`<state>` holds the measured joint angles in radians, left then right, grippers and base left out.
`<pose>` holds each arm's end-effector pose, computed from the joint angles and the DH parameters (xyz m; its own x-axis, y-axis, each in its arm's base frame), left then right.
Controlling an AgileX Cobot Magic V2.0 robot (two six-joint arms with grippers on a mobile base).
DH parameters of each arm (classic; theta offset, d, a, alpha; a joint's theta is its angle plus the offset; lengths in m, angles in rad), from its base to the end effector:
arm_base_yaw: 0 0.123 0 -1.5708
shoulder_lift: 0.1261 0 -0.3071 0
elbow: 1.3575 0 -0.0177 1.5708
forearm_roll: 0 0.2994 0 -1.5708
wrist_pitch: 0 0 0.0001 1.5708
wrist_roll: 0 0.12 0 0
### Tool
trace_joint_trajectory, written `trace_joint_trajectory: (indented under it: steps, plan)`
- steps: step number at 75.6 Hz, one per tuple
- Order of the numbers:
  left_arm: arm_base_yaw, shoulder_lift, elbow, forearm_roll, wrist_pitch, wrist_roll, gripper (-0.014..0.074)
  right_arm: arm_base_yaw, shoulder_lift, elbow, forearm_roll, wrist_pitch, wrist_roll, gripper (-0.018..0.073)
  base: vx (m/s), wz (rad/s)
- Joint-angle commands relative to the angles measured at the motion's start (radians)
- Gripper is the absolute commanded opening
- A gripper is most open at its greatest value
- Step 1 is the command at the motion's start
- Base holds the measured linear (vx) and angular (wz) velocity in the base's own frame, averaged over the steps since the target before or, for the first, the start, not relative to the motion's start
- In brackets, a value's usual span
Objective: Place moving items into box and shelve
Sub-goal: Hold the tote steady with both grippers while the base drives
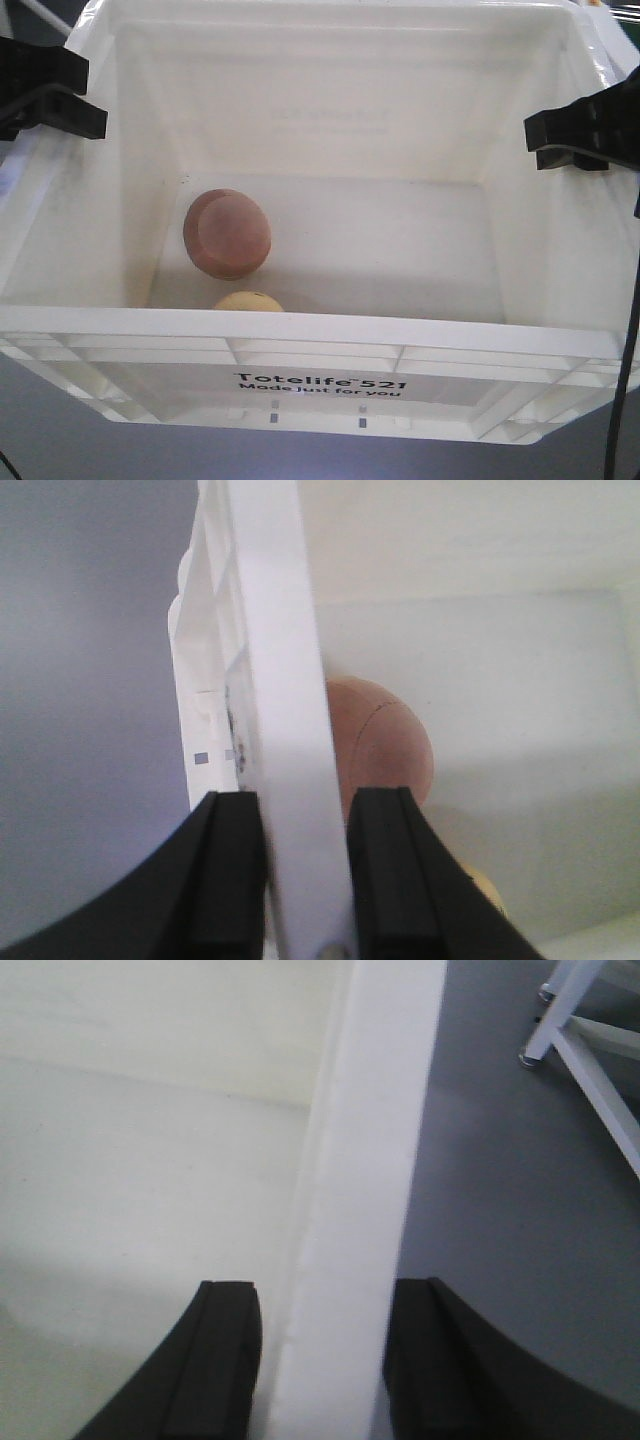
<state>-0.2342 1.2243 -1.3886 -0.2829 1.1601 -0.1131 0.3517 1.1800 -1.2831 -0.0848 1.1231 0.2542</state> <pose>0.2760 -0.0974 0.4239 -0.8245 -0.0285 -0.5651 0.1986 0.9206 -0.3363 0.2675 0.0884 0.3973 -0.8005 -0.0646 -0.5959 -0.1311 0.9890 0.0689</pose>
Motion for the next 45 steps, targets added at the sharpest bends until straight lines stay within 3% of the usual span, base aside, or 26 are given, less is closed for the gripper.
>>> trace_joint_trajectory:
  steps: [1,45]
  plan:
    - [-0.008,-0.043,-0.052,-0.092,-0.098,0.007,-0.0003,-0.005,-0.028,-0.043,-0.043,-0.08,0.014,-0.0006,-0.16,0.73]
    - [-0.008,-0.044,-0.052,-0.093,-0.098,0.007,-0.0003,-0.005,-0.028,-0.043,-0.043,-0.08,0.014,-0.0006,-0.13,0.72]
